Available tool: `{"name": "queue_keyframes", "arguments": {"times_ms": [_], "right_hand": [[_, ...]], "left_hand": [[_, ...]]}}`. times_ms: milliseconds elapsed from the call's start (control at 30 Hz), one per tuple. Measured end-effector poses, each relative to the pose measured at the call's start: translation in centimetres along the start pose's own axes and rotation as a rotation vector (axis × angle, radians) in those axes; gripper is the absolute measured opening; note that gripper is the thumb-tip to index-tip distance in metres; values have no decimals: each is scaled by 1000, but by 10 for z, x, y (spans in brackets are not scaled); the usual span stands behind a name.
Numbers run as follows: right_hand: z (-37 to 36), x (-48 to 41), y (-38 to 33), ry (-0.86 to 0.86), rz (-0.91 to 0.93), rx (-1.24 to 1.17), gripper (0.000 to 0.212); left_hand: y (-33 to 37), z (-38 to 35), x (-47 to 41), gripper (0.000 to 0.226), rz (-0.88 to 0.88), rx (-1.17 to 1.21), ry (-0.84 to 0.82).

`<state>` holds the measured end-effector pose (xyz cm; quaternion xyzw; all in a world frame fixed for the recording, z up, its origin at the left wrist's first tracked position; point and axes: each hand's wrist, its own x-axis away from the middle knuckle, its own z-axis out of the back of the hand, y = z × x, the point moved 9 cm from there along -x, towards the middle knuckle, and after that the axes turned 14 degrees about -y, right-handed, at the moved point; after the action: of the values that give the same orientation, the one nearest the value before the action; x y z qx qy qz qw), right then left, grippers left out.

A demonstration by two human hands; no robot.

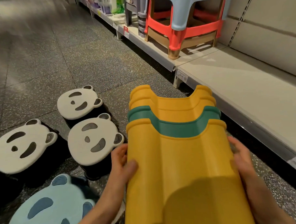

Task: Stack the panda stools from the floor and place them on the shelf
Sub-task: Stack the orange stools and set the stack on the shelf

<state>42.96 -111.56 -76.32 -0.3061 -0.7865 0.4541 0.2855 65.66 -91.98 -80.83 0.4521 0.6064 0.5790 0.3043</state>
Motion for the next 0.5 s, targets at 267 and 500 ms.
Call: {"name": "queue_keyframes", "arguments": {"times_ms": [267, 500], "right_hand": [[45, 6, 60, 0, -217, 122, 71], [33, -1, 40, -184, -140, 275, 69]], "left_hand": [[27, -18, -27, 192, 84, -74, -77], [-4, 0, -22, 110, 50, -120, -174]]}}
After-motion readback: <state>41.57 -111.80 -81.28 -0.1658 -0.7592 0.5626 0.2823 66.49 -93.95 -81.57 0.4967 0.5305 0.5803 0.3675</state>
